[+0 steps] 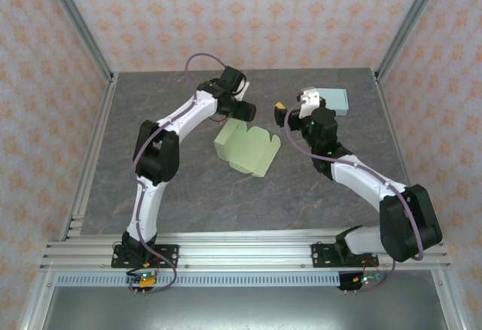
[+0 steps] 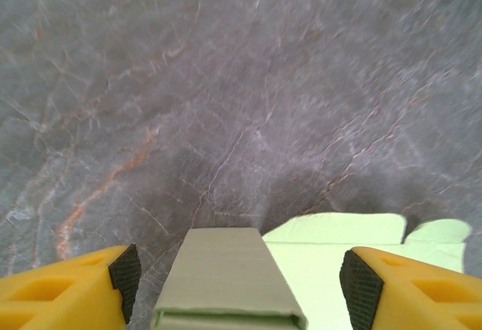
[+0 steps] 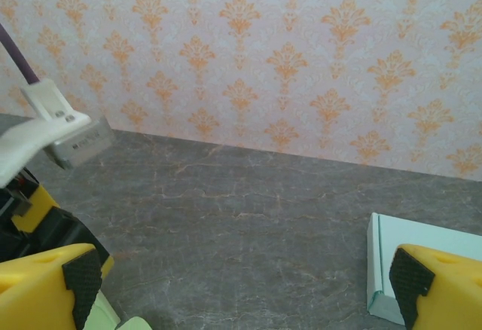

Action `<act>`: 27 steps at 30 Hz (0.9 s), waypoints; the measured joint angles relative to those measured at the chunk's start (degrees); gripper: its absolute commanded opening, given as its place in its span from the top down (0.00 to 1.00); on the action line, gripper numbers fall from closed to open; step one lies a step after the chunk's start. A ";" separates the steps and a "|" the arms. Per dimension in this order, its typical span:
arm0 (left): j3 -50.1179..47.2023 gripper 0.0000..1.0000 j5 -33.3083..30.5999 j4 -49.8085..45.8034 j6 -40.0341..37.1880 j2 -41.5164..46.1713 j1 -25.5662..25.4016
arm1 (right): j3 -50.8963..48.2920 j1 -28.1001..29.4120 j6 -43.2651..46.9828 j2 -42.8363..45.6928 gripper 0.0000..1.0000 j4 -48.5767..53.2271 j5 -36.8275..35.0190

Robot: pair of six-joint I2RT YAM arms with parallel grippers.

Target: Fold the paper box

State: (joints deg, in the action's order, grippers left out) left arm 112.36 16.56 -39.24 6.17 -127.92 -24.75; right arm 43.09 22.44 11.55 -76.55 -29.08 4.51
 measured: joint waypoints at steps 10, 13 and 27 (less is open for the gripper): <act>0.20 0.64 0.87 -1.49 -0.26 -3.23 -0.22 | 0.00 0.00 -0.11 -0.22 0.01 0.02 0.44; 0.20 0.64 0.24 -1.51 -0.26 -3.23 -0.66 | 0.02 0.00 -0.24 -0.22 0.01 0.02 0.70; -8.02 0.63 1.01 0.57 2.36 6.03 -0.22 | 4.66 -0.02 -15.56 -0.76 0.00 9.03 -9.53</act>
State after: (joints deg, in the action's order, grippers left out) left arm 104.33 17.56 -38.68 8.54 -121.89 -24.97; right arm 47.75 22.41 -4.01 -77.32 -20.05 -5.02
